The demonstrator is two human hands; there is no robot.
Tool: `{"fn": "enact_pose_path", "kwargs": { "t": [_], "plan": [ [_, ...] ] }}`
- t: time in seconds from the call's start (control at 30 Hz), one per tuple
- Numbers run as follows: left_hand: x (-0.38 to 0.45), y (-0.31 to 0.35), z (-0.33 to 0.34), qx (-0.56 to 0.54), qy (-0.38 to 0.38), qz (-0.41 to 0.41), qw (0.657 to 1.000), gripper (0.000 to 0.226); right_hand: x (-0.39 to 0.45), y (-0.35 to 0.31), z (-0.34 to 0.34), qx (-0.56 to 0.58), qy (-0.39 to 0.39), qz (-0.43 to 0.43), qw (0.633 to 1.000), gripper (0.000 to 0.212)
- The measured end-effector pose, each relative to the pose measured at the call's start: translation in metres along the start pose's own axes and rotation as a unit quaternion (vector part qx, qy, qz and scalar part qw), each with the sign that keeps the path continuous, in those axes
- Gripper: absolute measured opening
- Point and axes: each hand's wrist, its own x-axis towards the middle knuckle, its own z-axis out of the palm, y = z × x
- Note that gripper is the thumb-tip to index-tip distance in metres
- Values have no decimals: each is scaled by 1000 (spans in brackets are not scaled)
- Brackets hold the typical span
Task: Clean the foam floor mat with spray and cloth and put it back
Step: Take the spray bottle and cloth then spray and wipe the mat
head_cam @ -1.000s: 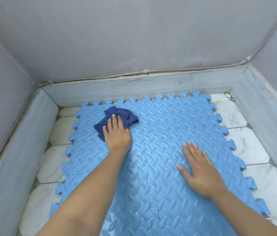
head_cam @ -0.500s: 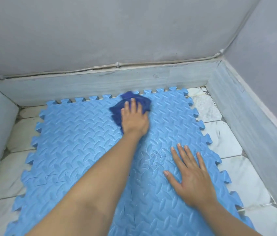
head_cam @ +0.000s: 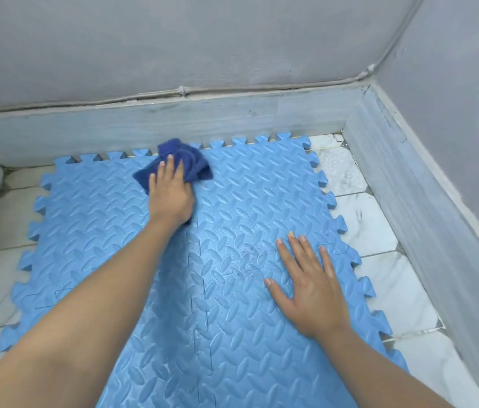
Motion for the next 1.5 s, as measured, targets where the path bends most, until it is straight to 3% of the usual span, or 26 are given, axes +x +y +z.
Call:
{"fn": "enact_pose_path", "kwargs": {
  "t": [0.07, 0.1, 0.27, 0.47, 0.57, 0.67, 0.73, 0.8, 1.0, 1.2, 1.3, 1.37, 1.5],
  "plan": [
    [-8, -20, -3, 6, 35, -66, 997, 54, 0, 0, 1, -4, 3, 0, 1000, 71],
    [-13, -17, -2, 10, 33, -59, 998, 54, 0, 0, 3, -3, 7, 3, 1000, 71],
    [-71, 20, 9, 29, -60, 171, 983, 68, 0, 3, 9, -14, 56, 99, 993, 66],
    [-160, -9, -1, 16, -102, 242, 965, 69, 2, 3, 12, 4, 71, 130, 989, 67],
    [-201, -71, -9, 59, -89, 178, 978, 66, 2, 4, 13, 9, 70, 131, 989, 68],
    [-211, -129, -24, 69, -50, -4, 996, 73, 2, 3, 13, 6, 69, 132, 989, 68],
    [-198, -139, -31, 54, -30, -114, 992, 78, 3, 2, 12, 1, 74, 129, 989, 67],
    [-180, -126, -28, 32, -10, -141, 990, 73, 3, 2, 12, -1, 75, 124, 989, 66],
    [-131, -22, -1, 16, -35, 65, 997, 68, 3, 2, 9, 15, 69, 128, 989, 69],
    [-127, -22, -10, -63, -72, 69, 993, 60, -34, 2, -3, 1, 20, 147, 989, 67],
    [-135, -30, -10, -32, -59, 52, 996, 68, -78, 2, 3, -24, 26, 90, 995, 65],
    [-142, -15, -1, -12, -45, 97, 994, 68, -86, 7, 8, -31, 52, 87, 994, 64],
    [-154, 36, 17, 10, -78, 229, 970, 69, -84, 7, 10, -25, 83, 201, 976, 64]
  ]
}}
